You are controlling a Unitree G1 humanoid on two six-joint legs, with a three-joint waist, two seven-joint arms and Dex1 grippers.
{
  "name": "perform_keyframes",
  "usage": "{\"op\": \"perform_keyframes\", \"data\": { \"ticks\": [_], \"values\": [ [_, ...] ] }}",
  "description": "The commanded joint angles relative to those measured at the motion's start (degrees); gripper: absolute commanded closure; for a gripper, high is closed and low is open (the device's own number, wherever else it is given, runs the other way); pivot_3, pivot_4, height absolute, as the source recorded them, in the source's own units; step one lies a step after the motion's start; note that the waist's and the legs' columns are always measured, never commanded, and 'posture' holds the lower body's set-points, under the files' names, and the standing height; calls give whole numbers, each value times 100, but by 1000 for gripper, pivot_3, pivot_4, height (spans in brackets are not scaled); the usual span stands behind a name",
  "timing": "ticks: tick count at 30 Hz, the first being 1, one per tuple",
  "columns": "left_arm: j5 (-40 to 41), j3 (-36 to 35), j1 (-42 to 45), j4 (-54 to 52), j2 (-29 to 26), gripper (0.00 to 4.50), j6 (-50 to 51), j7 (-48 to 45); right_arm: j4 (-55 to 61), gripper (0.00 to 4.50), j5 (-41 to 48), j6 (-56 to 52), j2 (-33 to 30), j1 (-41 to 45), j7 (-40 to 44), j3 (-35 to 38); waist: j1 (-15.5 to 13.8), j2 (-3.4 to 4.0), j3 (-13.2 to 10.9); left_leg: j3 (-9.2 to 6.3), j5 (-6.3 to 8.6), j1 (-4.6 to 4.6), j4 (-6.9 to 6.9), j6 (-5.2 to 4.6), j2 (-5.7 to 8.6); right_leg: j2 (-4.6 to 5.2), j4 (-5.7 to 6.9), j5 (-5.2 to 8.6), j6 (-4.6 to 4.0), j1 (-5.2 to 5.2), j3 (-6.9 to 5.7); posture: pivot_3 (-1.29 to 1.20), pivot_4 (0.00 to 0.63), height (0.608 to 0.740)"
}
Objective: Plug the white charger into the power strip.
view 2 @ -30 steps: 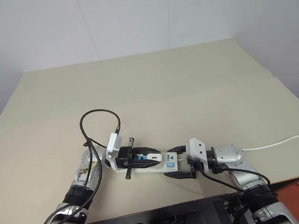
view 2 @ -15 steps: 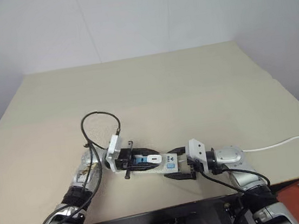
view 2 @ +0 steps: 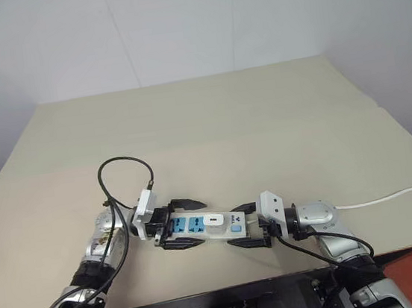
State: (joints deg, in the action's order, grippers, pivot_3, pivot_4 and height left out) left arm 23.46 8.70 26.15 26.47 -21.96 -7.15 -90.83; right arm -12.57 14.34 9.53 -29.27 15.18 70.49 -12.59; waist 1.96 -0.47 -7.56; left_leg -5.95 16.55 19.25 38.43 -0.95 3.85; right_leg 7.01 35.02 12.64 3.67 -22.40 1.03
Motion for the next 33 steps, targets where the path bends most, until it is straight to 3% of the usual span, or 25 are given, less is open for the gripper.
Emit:
{"op": "perform_keyframes", "data": {
  "ticks": [1, 4, 11, 15, 18, 23, 33],
  "values": [
    [174, -242, -58, -275, -235, 19, 319, 11, 103, 720, -45, -46, -45, 41, 18, 16, 1, -10, -14, 0, 0, 3, -1, 0, 0, 0, 0, 0, 0, -6, 0, 0, 150, 740],
    [400, -542, -59, -560, -460, 0, 566, 132, 181, 28, 169, -196, -79, 59, 137, 123, -4, -40, -62, 0, 0, 12, -1, 1, 1, 0, 2, -10, -16, -21, 0, 0, 150, 740],
    [719, -1494, -629, -1271, -1457, 0, 795, 243, 786, 28, 622, 52, -789, -411, 276, 1033, -45, -40, -70, 1, -30, 177, 28, 52, -1, 7, 33, -17, -26, -200, 3, 0, 150, 740],
    [576, -2161, -1421, -1415, -2352, 0, 530, 167, 1470, 28, 1377, -215, -1860, -1101, 909, 2081, -98, -19, -120, 4, -10, 189, 27, 19, 0, 12, 10, -16, -26, -199, 3, 0, 150, 740],
    [542, -2510, -1928, -1473, -2729, 0, 280, 134, 1682, 28, 1694, -344, -2380, -1484, 1151, 2684, -126, -16, -147, 5, -6, 186, 26, 12, -4, 14, 6, -16, -26, -194, -1, 0, 150, 740],
    [748, -2843, -2327, -1808, -2804, 0, 396, 360, 1723, 28, 1717, -378, -2578, -1733, 1094, 3133, -155, -22, -156, 7, -4, 180, 29, 11, -20, 13, 7, -27, -36, -172, -17, 0, 150, 740],
    [858, -2714, -2510, -2492, -2490, 0, 740, 880, 1857, 28, 1672, -405, -2584, -2142, 1035, 3401, -141, -24, -158, 18, -5, 182, 31, 12, -20, 13, 9, -30, -36, -178, -12, 0, 150, 740]
  ]
}}
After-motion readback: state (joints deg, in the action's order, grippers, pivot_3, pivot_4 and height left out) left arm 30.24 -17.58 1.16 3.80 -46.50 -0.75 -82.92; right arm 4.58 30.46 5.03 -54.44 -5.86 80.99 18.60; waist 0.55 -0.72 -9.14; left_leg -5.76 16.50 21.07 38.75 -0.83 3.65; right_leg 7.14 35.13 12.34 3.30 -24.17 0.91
